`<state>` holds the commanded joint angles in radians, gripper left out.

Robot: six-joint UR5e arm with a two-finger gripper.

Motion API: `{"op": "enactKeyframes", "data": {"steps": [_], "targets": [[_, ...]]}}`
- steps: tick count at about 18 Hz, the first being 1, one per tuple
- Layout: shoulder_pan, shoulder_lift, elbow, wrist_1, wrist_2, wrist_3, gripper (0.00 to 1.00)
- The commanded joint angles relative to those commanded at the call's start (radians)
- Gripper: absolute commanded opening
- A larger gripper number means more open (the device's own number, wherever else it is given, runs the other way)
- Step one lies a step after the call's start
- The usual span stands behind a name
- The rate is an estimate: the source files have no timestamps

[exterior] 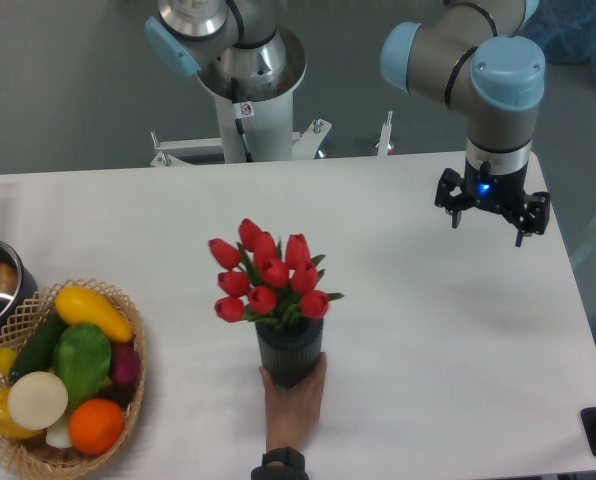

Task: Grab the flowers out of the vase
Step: 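Move the open gripper toward the red tulip bouquet above the vase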

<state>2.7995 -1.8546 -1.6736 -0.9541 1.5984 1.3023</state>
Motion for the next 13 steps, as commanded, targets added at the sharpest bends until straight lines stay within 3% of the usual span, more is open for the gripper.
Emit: {"op": "enactKeyframes", "data": {"steps": [6, 10, 13], "targets": [[-0.009, 0.002, -0.002, 0.002, 0.002, 0.000, 1.00], [-0.006, 0.014, -0.072, 0.018, -0.003, -0.009, 1.00], [-0.014, 0.032, -0.089, 0.020, -0.003, -0.009, 1.00]]}}
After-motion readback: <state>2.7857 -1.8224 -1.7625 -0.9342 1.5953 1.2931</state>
